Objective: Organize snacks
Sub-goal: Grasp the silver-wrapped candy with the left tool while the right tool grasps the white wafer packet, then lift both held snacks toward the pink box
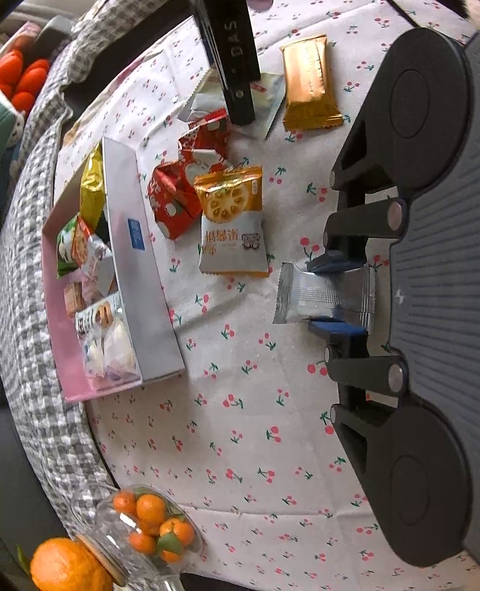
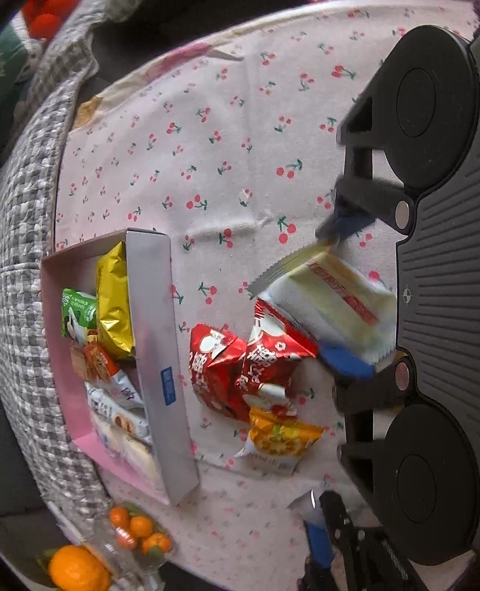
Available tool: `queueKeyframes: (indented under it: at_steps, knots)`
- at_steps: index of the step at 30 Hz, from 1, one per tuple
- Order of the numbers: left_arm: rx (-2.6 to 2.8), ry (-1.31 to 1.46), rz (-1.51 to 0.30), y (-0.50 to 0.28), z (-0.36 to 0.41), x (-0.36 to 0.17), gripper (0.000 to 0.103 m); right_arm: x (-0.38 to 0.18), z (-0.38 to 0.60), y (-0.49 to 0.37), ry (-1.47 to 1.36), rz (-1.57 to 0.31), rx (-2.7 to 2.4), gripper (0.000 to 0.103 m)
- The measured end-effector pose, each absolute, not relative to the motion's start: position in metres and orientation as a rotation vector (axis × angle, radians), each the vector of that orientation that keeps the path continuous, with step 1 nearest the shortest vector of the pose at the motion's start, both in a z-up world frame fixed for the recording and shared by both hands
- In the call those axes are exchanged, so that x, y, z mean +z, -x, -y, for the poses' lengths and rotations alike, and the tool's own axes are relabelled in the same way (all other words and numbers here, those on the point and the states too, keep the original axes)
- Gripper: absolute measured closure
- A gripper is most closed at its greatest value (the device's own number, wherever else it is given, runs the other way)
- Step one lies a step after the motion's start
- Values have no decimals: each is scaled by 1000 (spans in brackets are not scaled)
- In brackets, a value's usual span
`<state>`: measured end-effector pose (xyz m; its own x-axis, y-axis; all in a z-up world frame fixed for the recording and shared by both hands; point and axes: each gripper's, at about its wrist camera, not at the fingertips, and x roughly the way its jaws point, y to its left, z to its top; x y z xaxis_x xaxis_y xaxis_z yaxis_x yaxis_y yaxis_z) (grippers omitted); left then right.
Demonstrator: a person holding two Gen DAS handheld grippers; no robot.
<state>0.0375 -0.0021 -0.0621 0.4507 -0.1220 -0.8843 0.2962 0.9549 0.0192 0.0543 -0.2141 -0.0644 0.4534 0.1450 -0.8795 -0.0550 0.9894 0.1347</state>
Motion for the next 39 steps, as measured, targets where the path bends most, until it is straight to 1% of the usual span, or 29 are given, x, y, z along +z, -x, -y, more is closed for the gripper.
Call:
queueKeyframes:
  at_steps: [1,3,6,15,20,39]
  knots:
    - [-253,-173,-1077,-38,1,-62,80,-62,215,-55,-103,-1095,118,56]
    - [-240,-155,-1080,-40,-3,-60,80,-59,218,-54,-117,-1090,120,64]
    - [-227,-119,-1079,-42,-8,-57,81,-53,226,-54,-157,-1075,119,71]
    - [-215,-49,-1067,-46,-16,-48,81,-43,241,-54,-255,-1057,131,81]
    - [-212,-26,-1058,-48,-18,-44,81,-34,247,-53,-277,-1031,135,84]
    - [-204,80,-1010,-58,-23,-22,81,-2,283,-56,-459,-942,128,84]
